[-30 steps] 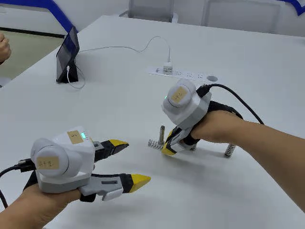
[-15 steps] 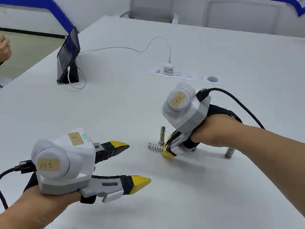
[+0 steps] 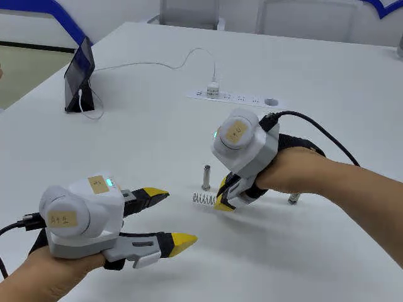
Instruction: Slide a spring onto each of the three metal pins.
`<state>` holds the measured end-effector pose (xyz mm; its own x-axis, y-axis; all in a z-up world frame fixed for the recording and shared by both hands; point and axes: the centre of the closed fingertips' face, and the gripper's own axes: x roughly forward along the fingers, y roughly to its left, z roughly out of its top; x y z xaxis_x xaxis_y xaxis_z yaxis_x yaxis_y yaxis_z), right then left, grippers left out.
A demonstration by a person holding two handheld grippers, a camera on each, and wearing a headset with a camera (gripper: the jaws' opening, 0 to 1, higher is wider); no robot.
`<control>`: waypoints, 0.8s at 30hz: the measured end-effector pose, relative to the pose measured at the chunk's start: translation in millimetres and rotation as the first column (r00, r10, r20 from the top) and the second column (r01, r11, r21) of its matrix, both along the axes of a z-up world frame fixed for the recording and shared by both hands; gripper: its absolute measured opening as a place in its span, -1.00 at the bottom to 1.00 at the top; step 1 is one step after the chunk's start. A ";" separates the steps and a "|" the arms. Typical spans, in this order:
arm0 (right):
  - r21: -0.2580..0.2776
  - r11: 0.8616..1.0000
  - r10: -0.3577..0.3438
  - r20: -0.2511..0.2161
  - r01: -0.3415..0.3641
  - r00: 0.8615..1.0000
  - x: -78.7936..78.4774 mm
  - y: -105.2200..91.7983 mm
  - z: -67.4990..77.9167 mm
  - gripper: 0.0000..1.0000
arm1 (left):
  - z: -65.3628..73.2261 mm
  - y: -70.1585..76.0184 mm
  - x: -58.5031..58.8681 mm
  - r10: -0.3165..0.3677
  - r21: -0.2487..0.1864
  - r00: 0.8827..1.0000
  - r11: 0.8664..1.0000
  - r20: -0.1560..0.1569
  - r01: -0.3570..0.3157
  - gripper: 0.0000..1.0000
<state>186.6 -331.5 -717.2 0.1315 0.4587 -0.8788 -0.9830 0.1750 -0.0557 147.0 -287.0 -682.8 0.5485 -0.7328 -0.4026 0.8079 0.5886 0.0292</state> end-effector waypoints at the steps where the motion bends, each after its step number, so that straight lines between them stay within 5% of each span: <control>1: 0.001 1.000 0.001 0.001 -0.001 1.000 -1.9 -1.2 1.3 -0.76 | 0.2 -1.7 -0.3 -0.003 -0.001 1.000 1.000 0.000 0.003 0.11; 24: 0.016 0.996 0.083 -0.004 -0.083 0.997 -58.4 -31.1 24.3 -0.76 | -1.8 -42.3 -16.7 -0.130 -0.009 0.992 0.992 0.000 0.130 -0.08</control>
